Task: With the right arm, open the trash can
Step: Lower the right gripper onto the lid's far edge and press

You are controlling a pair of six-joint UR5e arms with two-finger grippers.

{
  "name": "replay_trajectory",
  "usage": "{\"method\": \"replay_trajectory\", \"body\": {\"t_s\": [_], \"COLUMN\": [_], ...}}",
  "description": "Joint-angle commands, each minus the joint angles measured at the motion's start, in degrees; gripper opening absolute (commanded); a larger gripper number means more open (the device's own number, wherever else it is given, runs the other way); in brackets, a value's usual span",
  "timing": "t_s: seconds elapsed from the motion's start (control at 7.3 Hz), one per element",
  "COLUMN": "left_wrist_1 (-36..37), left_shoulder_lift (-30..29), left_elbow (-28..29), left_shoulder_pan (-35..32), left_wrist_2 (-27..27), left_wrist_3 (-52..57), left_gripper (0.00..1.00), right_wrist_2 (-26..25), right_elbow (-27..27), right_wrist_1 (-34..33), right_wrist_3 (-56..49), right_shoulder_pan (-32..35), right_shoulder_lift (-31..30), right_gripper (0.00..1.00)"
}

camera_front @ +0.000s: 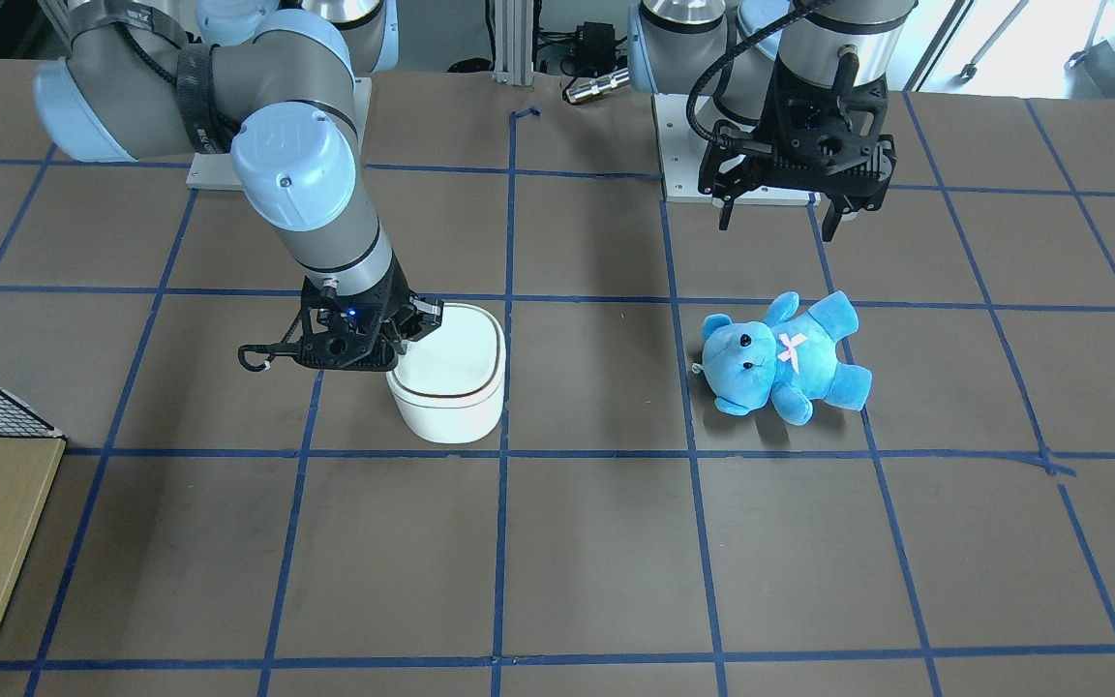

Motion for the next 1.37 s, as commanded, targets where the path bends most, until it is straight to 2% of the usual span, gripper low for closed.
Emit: {"method": "replay_trajectory", "body": {"t_s": [0.0, 0.82, 1.23], "left_wrist_1": [0.0, 0.0, 0.0], "left_shoulder_lift": [0.0, 0.0, 0.0], "left_elbow": [0.0, 0.0, 0.0], "left_shoulder_pan": [0.0, 0.0, 0.0], "left_wrist_2": [0.0, 0.0, 0.0], "left_wrist_3": [0.0, 0.0, 0.0], "left_gripper": [1.0, 1.0, 1.0], "right_wrist_2": [0.0, 0.0, -0.26], "right_elbow": [0.02, 0.55, -3.56], "right_wrist_1": [-0.01, -0.53, -0.36], "right_wrist_3": [-0.02, 0.42, 1.91], "right_shoulder_pan": [0.0, 0.0, 1.4], "right_shoulder_lift": [0.2, 0.2, -1.11], "right_gripper": [0.0, 0.0, 0.0]}}
